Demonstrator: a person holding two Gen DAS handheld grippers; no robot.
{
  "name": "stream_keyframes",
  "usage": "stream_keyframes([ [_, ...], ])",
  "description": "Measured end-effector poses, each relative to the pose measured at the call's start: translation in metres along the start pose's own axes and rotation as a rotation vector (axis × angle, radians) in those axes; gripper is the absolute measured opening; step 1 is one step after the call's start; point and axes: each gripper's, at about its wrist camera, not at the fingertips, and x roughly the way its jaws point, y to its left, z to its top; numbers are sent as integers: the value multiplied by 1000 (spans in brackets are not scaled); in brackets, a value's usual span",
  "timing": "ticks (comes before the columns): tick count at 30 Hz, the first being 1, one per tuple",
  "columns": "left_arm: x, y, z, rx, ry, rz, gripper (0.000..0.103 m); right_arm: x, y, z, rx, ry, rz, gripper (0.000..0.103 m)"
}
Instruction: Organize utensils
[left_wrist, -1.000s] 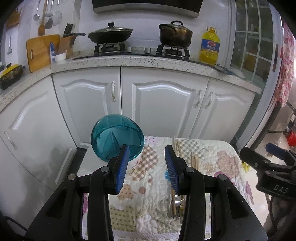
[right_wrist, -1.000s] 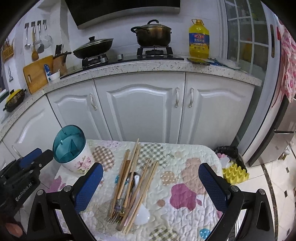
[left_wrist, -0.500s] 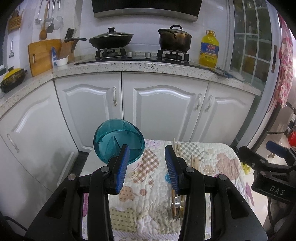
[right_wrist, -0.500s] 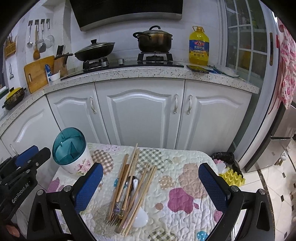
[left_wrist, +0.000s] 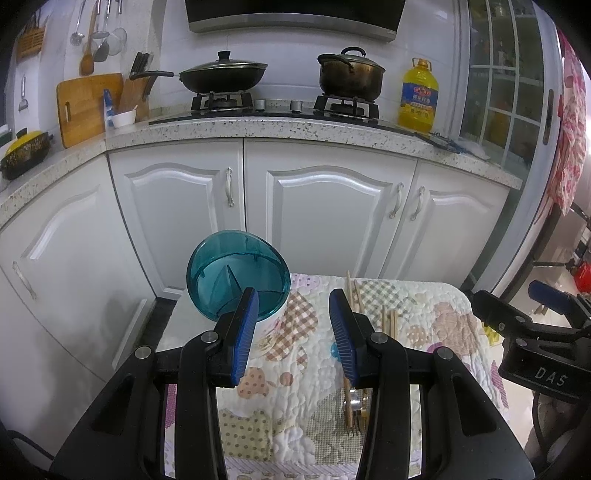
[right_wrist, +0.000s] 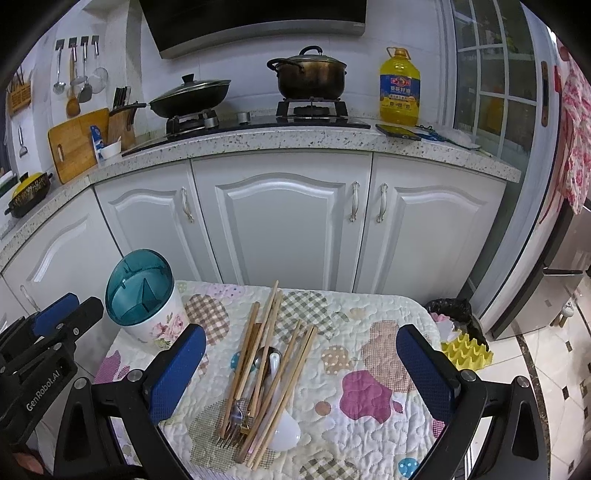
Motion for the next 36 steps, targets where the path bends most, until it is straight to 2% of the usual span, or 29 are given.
stream_keyframes([
  [36, 13, 3, -9, -36, 44, 2, 39, 16, -1, -6, 8, 58, -14, 102],
])
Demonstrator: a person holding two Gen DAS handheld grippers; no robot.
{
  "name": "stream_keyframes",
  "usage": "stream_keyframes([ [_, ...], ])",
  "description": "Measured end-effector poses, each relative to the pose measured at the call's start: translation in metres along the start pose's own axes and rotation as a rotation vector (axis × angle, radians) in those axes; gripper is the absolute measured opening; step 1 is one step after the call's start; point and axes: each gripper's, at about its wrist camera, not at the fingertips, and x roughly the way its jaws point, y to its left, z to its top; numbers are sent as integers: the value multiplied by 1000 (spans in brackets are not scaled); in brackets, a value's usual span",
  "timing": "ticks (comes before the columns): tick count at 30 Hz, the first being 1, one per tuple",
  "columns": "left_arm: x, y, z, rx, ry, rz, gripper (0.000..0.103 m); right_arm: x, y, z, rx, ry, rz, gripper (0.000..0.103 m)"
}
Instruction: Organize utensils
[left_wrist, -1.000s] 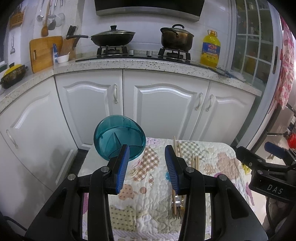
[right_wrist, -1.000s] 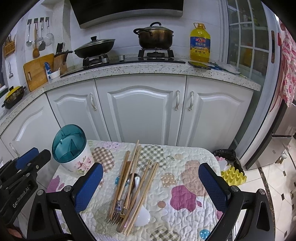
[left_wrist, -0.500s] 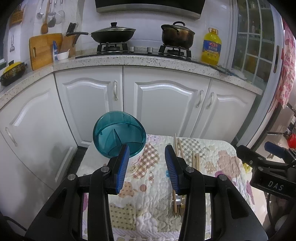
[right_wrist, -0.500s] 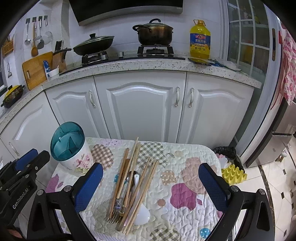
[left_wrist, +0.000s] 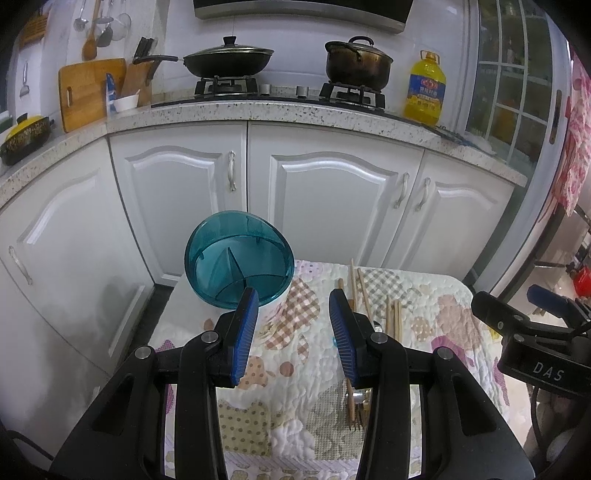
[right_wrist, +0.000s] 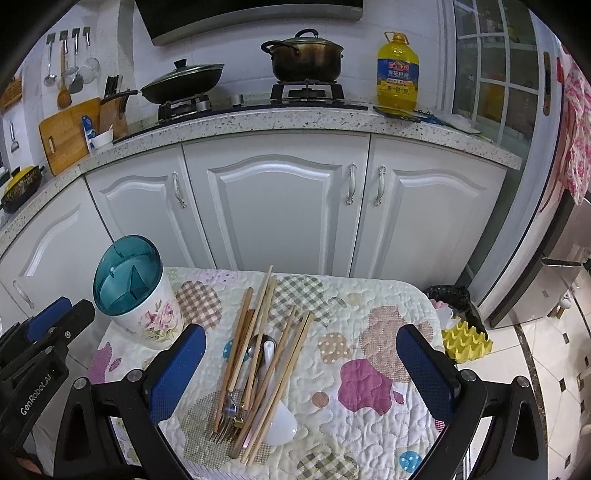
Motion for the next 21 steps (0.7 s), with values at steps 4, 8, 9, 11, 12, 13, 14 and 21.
stream_keyframes([
  [4, 3, 1, -1, -6, 10, 3, 39, 2, 1, -1, -6, 8, 1, 102],
  [8, 5, 0, -2, -1, 17, 5, 39, 3, 2, -2, -3, 11, 6, 102],
  [9, 5, 0, -2, 1, 20, 3, 39, 3, 1, -2, -2, 11, 7, 102],
  [11, 7, -1, -2, 5, 24, 4, 39, 4, 1, -2, -1, 14, 11, 102],
  [12, 7, -1, -3, 4, 23, 4, 39, 4, 1, -3, -1, 16, 13, 102],
  [13, 7, -1, -3, 1, 25, 2, 39, 5, 2, -3, -1, 18, 12, 102],
  [14, 8, -1, -3, -1, 28, 1, 39, 5, 2, -3, -2, 20, 11, 102],
  [21, 10, -1, -7, -3, 36, 8, 39, 7, 2, -5, -7, 30, 10, 102],
])
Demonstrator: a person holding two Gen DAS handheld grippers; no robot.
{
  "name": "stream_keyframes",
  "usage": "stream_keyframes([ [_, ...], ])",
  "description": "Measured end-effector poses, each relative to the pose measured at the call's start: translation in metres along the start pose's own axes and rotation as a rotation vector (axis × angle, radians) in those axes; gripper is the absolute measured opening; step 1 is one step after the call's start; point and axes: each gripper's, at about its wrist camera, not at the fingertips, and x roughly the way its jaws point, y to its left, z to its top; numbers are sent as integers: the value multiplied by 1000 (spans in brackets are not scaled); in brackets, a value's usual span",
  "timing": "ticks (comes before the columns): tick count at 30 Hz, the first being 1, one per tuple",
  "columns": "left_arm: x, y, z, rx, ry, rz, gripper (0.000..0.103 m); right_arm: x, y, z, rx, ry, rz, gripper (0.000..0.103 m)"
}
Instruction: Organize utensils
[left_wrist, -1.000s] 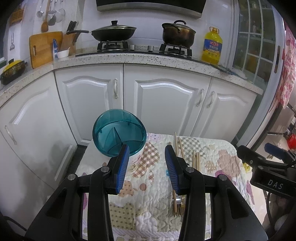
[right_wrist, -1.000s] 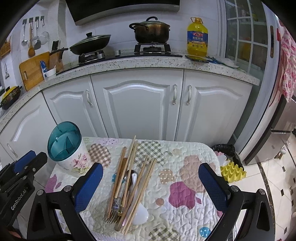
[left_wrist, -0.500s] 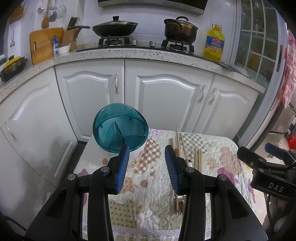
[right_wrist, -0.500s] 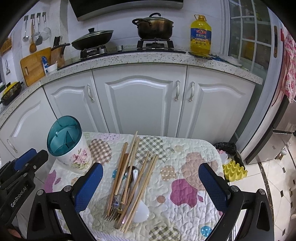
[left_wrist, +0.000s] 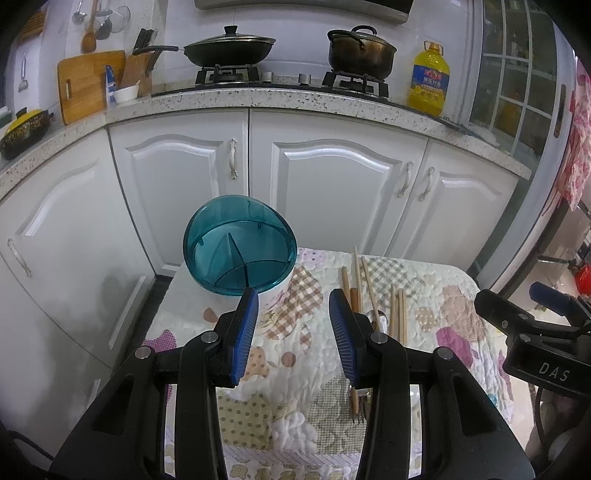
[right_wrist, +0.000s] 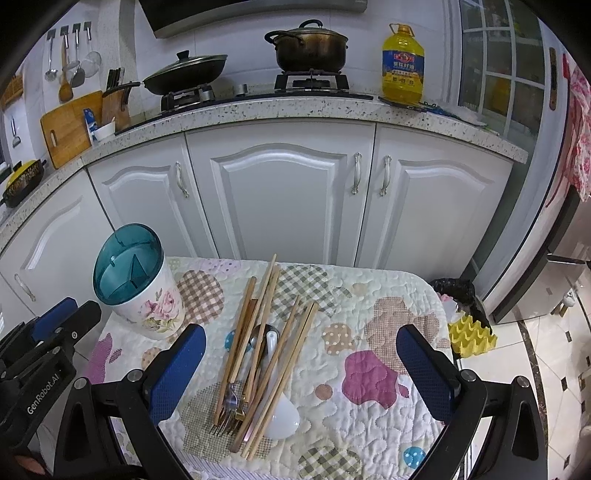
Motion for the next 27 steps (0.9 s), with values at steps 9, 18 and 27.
stream_keyframes([
  [9, 1, 1, 0, -2, 1, 0, 39, 4, 0, -1, -3, 16, 0, 102],
  [18, 2, 3, 2, 1, -3, -4, 39, 7, -2, -1, 6, 23, 21, 102],
  [27, 5, 3, 1, -4, 5, -6, 39, 9, -1, -2, -2, 35, 21, 102],
])
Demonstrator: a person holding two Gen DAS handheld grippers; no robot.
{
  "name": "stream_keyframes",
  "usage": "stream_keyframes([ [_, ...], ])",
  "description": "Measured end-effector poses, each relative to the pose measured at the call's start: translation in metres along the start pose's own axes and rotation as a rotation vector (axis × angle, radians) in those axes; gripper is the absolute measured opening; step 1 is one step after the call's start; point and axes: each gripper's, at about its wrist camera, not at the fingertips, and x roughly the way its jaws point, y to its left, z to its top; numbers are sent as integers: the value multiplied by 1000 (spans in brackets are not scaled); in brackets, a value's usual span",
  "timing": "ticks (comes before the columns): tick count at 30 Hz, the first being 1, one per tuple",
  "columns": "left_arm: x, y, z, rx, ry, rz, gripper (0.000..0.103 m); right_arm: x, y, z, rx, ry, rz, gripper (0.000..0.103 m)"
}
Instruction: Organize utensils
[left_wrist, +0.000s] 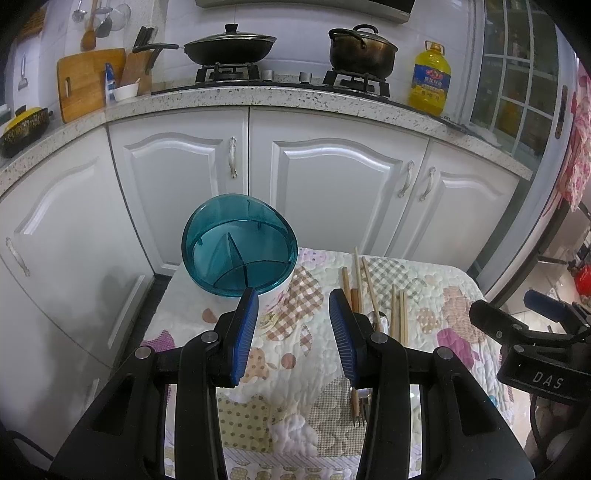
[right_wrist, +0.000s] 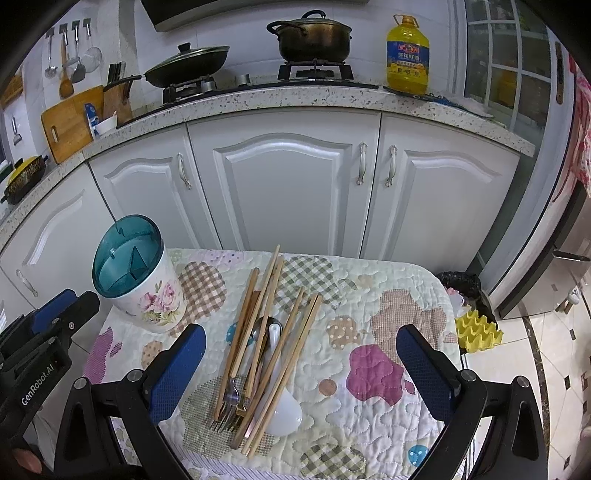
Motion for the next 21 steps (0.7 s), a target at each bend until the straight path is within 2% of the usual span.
stream_keyframes([
  [16, 8, 0, -4, -5, 14, -11, 39, 7, -1, -2, -7, 16, -1, 102],
  [21, 17, -1, -8, -4, 49, -55, 39, 18, -7, -1, -9, 26, 30, 102],
])
